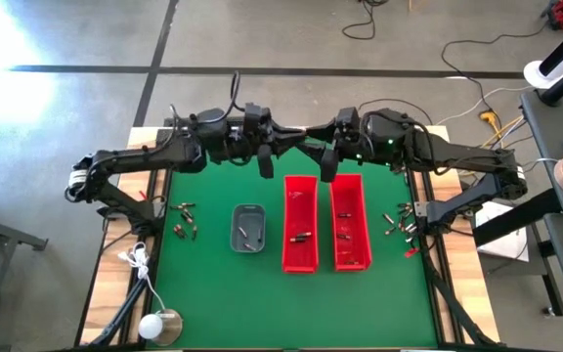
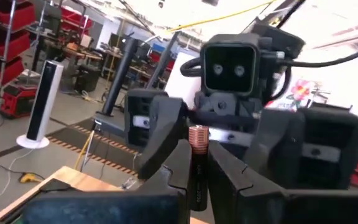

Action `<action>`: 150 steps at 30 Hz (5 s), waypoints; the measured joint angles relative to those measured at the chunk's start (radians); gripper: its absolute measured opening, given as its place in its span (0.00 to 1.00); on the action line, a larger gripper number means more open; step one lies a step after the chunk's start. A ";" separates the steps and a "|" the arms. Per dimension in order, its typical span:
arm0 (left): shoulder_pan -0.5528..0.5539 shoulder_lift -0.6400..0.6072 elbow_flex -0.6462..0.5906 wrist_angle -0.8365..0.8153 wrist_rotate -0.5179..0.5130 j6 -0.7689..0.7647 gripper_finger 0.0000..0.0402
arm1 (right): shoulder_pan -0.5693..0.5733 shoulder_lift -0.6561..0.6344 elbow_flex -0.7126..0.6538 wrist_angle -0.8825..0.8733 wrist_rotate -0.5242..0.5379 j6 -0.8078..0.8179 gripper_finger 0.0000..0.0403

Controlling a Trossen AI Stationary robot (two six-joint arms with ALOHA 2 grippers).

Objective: Sort batteries
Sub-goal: Put the small black battery into the right red bin

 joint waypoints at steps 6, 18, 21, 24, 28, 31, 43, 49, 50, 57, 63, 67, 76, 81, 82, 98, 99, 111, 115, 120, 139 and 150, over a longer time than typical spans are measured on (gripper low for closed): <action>-0.003 0.021 0.022 0.004 0.024 -0.001 0.03 | -0.004 -0.003 0.000 -0.050 0.002 0.018 0.58; -0.002 0.020 0.017 -0.031 0.074 -0.010 0.03 | -0.013 -0.011 0.000 -0.091 -0.013 0.054 0.35; -0.002 0.020 0.017 -0.065 0.102 -0.008 0.03 | -0.014 -0.008 0.000 -0.099 -0.051 0.052 0.25; -0.002 0.018 0.016 -0.096 0.106 0.007 0.04 | -0.014 -0.007 -0.001 -0.107 -0.083 0.041 0.15; -0.002 0.017 0.023 -0.116 0.105 0.020 0.10 | -0.015 -0.006 -0.001 -0.106 -0.095 0.036 0.07; -0.002 0.013 0.037 -0.147 0.109 0.055 0.17 | -0.015 -0.012 -0.001 -0.126 -0.093 0.027 0.07; 0.094 -0.081 0.238 -0.580 -0.048 0.336 0.35 | -0.006 -0.012 -0.007 -0.638 -0.090 0.084 0.07; 0.182 -0.129 0.239 -0.615 -0.062 0.365 0.37 | 0.075 0.038 -0.133 -0.917 -0.171 0.149 0.07; 0.191 -0.131 0.239 -0.628 -0.064 0.366 0.37 | 0.089 0.044 -0.164 -0.920 -0.195 0.149 0.07; 0.204 -0.135 0.238 -0.674 -0.061 0.407 0.38 | 0.114 0.102 -0.304 -0.836 -0.250 0.045 0.07; 0.204 -0.138 0.237 -0.721 -0.061 0.405 0.38 | 0.117 0.228 -0.337 -0.819 -0.250 -0.114 0.07; 0.204 -0.177 0.236 -0.764 -0.062 0.407 0.38 | 0.148 0.284 -0.343 -0.782 -0.220 -0.159 0.08; 0.204 -0.282 0.236 -0.801 -0.090 0.408 0.38 | 0.204 0.329 -0.424 -0.703 -0.109 -0.213 0.08; 0.204 -0.317 0.236 -0.813 -0.112 0.401 0.38 | 0.209 0.329 -0.482 -0.656 -0.111 -0.211 0.09; 0.204 -0.322 0.236 -0.815 -0.115 0.400 0.38 | 0.209 0.329 -0.492 -0.647 -0.111 -0.212 0.09; 0.204 -0.313 0.236 -0.814 -0.117 0.397 0.38 | 0.209 0.327 -0.554 -0.521 -0.127 -0.210 0.10; 0.204 -0.311 0.236 -0.814 -0.117 0.397 0.38 | 0.209 0.327 -0.554 -0.521 -0.126 -0.210 0.10; 0.204 -0.333 0.236 -0.812 -0.117 0.405 0.38 | 0.209 0.327 -0.538 -0.550 -0.093 -0.153 0.27; 0.204 -0.362 0.236 -0.811 -0.117 0.408 0.38 | 0.205 0.317 -0.427 -0.736 -0.089 -0.171 0.32; 0.204 -0.402 0.236 -0.810 -0.130 0.435 0.38 | 0.189 0.247 -0.260 -0.938 -0.089 -0.199 0.39; 0.204 -0.470 0.230 -0.845 -0.126 0.453 0.38 | -0.557 -0.041 -0.624 -0.738 0.038 0.826 0.45; 0.204 -0.507 0.230 -0.975 -0.125 0.449 0.38 | -0.699 0.002 -0.793 -0.527 0.185 1.178 0.37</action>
